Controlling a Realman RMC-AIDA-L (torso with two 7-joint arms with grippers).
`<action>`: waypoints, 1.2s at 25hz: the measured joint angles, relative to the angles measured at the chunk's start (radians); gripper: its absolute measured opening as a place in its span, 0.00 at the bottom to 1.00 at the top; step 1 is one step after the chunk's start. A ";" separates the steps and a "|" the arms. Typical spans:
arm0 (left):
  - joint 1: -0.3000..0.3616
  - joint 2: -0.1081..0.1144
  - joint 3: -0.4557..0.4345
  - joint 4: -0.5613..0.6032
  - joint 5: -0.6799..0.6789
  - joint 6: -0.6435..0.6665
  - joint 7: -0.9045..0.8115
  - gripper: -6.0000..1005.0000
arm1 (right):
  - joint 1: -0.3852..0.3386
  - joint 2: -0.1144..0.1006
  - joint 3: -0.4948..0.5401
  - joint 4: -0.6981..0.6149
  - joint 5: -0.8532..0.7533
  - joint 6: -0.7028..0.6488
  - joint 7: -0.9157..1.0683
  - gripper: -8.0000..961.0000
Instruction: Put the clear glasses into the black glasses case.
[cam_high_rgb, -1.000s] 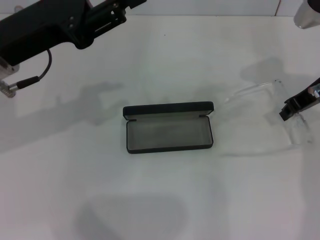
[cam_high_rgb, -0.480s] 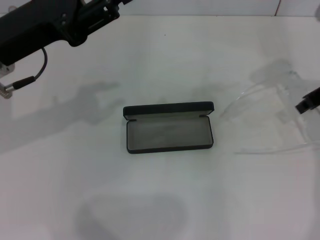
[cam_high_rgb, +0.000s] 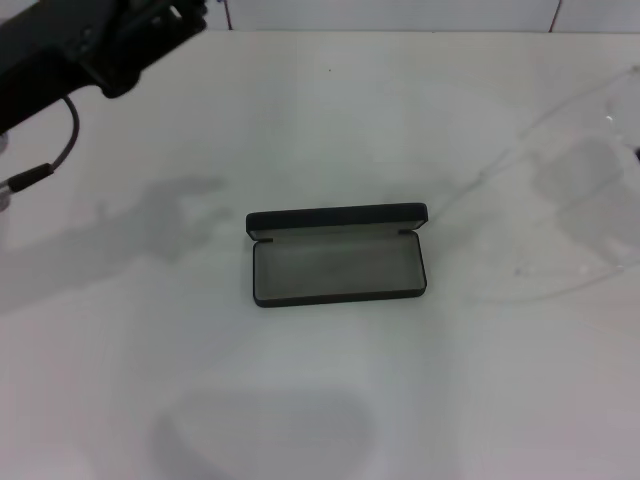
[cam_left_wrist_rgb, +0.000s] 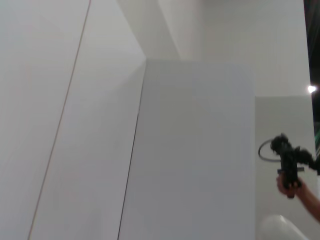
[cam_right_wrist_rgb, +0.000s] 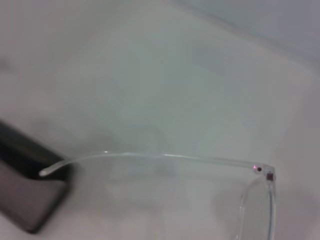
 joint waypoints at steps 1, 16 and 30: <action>0.002 -0.002 -0.003 -0.005 -0.012 0.011 -0.004 0.41 | -0.033 0.006 -0.001 -0.036 0.070 0.001 -0.056 0.13; -0.132 -0.002 0.254 -0.095 -0.054 0.090 -0.009 0.18 | -0.156 0.009 -0.163 0.208 0.773 0.032 -0.807 0.13; -0.166 -0.003 0.301 -0.189 0.009 0.085 0.077 0.09 | -0.140 0.008 -0.318 0.229 0.960 0.150 -0.908 0.13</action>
